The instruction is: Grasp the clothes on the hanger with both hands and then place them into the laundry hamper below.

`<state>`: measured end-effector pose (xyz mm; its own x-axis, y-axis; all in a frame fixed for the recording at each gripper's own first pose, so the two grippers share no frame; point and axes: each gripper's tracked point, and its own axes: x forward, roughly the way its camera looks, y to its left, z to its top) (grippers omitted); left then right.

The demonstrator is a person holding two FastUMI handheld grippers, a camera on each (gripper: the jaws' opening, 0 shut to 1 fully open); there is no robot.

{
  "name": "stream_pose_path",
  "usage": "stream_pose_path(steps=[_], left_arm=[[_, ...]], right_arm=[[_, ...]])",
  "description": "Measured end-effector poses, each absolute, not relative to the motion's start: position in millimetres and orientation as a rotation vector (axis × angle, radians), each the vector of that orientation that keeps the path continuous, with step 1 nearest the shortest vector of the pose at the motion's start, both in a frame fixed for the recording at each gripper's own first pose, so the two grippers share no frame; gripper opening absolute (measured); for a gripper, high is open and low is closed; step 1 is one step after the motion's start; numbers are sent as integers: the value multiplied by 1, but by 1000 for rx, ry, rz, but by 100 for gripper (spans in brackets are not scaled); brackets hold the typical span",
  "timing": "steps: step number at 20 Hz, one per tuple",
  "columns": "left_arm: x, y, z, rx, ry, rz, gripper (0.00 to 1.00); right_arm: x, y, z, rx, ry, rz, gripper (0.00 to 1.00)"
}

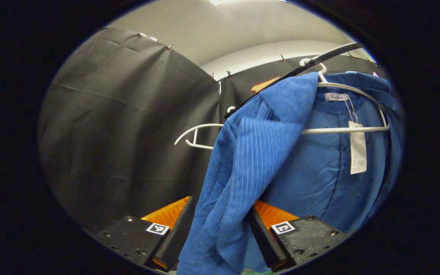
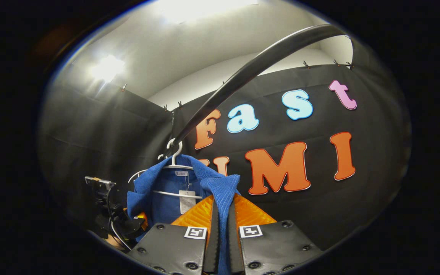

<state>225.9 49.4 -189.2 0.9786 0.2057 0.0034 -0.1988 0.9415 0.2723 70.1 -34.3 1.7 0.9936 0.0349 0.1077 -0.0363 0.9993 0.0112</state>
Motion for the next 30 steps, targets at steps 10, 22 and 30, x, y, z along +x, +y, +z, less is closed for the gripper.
stream_pose_path(steps=[10,22,30], left_arm=[[212,65,-47,220,-118,159,5],[309,68,65,317,-119,24,5],[356,76,-12,216,60,-31,5]], right_arm=[[74,-47,-1,0,-139,-24,18],[75,-27,8,-41,-159,-86,18],[75,10,-27,-21,-122,-76,18]])
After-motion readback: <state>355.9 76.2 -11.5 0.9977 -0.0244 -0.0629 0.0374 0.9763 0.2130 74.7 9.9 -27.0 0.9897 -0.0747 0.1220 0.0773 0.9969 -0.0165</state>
